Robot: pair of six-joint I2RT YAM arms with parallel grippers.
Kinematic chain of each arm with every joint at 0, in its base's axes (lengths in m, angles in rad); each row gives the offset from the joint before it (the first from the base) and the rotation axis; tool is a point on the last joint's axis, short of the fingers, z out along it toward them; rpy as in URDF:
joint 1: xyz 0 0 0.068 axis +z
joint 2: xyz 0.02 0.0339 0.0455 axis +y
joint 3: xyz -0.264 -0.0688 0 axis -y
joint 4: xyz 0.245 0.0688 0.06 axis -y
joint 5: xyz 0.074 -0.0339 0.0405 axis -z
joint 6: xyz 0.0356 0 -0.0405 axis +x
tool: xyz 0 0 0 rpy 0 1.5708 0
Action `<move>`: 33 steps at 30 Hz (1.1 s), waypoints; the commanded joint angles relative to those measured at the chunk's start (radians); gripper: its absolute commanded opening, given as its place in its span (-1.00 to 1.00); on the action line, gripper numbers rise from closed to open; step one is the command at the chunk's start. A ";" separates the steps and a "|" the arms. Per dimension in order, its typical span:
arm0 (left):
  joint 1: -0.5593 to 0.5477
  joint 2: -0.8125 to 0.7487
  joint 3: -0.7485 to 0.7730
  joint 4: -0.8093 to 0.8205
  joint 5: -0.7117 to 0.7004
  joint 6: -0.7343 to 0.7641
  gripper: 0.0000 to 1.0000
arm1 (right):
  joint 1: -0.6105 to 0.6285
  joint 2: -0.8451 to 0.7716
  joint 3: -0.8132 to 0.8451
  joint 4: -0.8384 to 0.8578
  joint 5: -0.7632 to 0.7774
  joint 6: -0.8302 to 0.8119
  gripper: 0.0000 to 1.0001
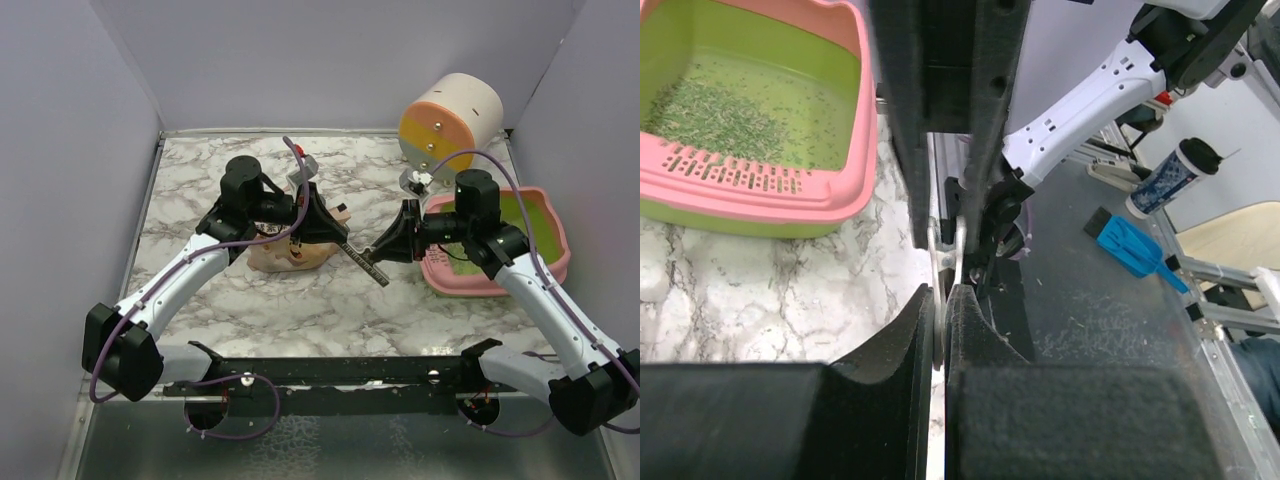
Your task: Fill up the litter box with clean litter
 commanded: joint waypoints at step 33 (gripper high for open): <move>-0.023 -0.263 -0.285 -0.351 -0.959 1.269 0.40 | 0.039 0.296 0.334 -0.140 0.427 -0.813 -0.99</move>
